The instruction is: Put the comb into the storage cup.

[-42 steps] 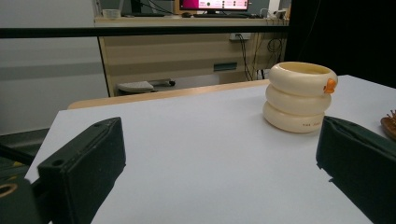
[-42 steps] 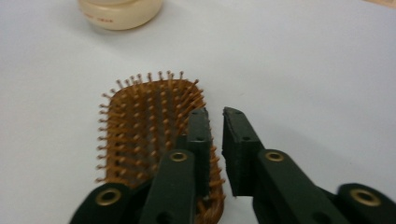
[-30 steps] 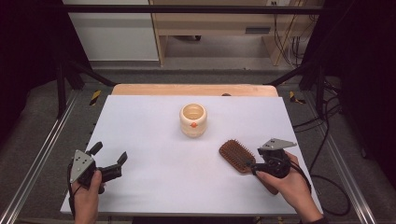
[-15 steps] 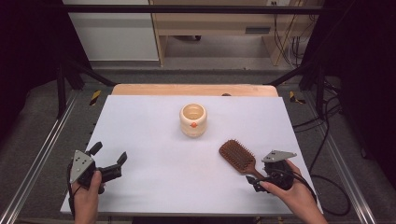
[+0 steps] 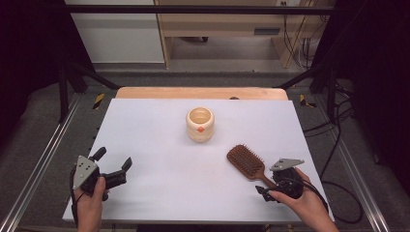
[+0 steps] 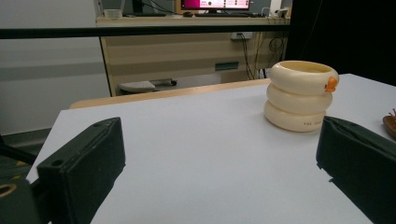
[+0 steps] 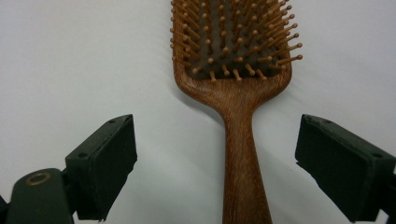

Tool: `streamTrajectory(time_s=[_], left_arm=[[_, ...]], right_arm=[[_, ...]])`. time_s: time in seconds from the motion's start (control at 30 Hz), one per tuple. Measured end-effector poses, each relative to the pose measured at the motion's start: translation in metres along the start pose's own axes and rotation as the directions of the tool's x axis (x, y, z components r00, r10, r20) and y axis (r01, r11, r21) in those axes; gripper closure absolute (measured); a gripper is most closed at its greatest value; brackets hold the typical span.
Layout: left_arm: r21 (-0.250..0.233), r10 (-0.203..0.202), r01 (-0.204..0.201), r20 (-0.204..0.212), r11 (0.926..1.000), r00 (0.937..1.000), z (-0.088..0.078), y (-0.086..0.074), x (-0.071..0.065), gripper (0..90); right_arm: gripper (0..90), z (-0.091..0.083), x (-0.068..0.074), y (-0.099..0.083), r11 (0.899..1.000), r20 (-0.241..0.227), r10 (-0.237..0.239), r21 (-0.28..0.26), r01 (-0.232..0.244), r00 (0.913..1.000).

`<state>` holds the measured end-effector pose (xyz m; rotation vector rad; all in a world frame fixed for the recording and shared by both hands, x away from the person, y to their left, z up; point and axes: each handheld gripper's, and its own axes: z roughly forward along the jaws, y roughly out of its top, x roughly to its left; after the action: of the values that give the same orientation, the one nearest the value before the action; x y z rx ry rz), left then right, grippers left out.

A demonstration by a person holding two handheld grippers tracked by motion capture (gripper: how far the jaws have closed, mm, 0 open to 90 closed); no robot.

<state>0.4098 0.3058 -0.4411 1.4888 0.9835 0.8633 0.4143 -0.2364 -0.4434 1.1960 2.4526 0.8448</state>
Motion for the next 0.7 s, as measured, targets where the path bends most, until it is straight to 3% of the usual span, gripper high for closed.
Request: streamTrajectory(time_s=[0.23,0.7], left_arm=[[-0.001,0.003,-0.003,-0.001,1.0,1.0,0.0,0.0,-0.001,1.2],[-0.001,0.005,-0.005,0.005,1.0,1.0,0.0,0.0,-0.002,1.2]], right_arm=[[17.8,0.004,0.001,-0.002,0.999,-0.007,-0.015,0.05,0.015,0.9999],[18.6,0.011,0.003,-0.005,0.996,-0.021,-0.025,0.086,0.027,0.9995]])
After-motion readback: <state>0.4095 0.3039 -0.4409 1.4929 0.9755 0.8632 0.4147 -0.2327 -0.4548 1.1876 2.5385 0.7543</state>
